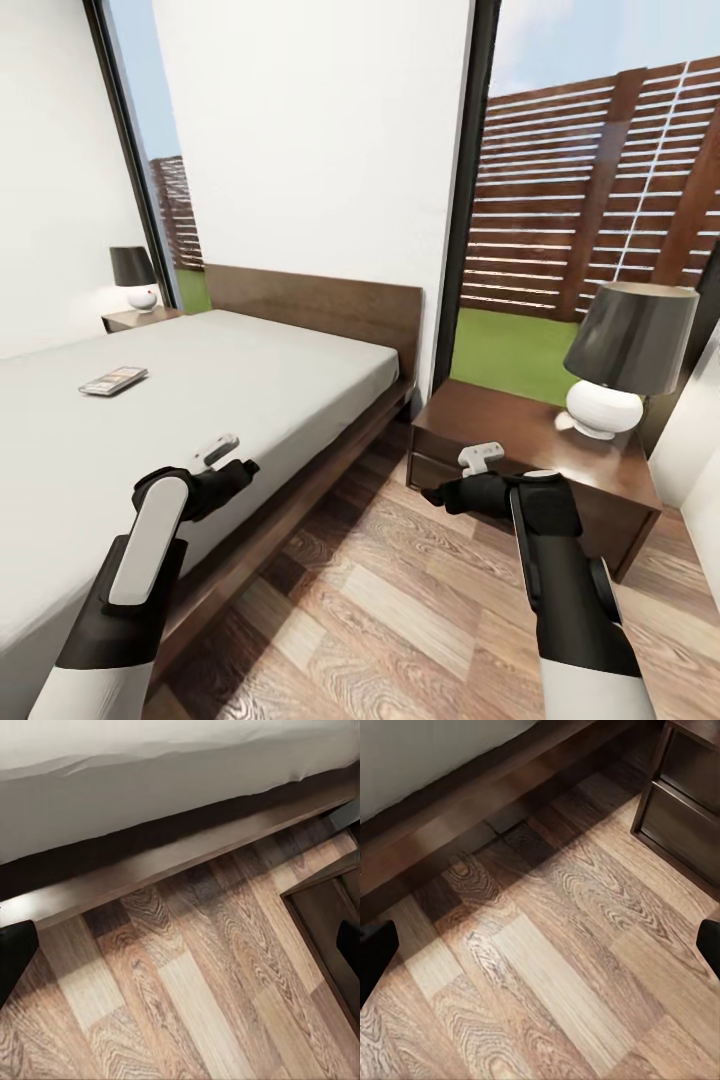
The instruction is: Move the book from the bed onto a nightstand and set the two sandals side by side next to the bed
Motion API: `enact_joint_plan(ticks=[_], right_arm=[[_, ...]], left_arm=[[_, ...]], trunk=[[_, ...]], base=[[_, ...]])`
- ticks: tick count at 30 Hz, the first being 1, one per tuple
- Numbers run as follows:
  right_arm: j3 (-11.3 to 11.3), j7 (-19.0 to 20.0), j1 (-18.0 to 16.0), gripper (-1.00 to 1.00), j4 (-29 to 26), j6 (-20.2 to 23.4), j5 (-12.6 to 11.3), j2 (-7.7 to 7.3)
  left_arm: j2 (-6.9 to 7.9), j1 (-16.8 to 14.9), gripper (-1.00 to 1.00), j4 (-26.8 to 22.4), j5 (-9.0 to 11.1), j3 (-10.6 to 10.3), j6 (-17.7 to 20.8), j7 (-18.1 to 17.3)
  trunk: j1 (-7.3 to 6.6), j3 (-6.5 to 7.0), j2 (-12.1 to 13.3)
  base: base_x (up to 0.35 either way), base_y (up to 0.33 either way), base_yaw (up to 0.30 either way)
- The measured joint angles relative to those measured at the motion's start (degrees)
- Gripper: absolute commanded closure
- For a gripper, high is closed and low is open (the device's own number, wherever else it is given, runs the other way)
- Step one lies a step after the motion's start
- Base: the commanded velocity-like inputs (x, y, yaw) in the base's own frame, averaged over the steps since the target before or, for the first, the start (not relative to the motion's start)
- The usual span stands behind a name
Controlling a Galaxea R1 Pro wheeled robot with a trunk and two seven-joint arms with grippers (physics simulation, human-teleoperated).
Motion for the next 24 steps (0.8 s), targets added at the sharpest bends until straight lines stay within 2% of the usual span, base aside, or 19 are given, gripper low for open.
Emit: enact_joint_plan(ticks=[24], right_arm=[[0.0, 0.0, 0.0, -1.00, 0.0, 0.0, -0.1, -0.02]], left_arm=[[0.06, 0.0, -1.00, 0.2, -0.2, 0.2, 0.0, 0.1]], trunk=[[-5.27, 3.56, 9.6]], base=[[0.000, 0.000, 0.000]])
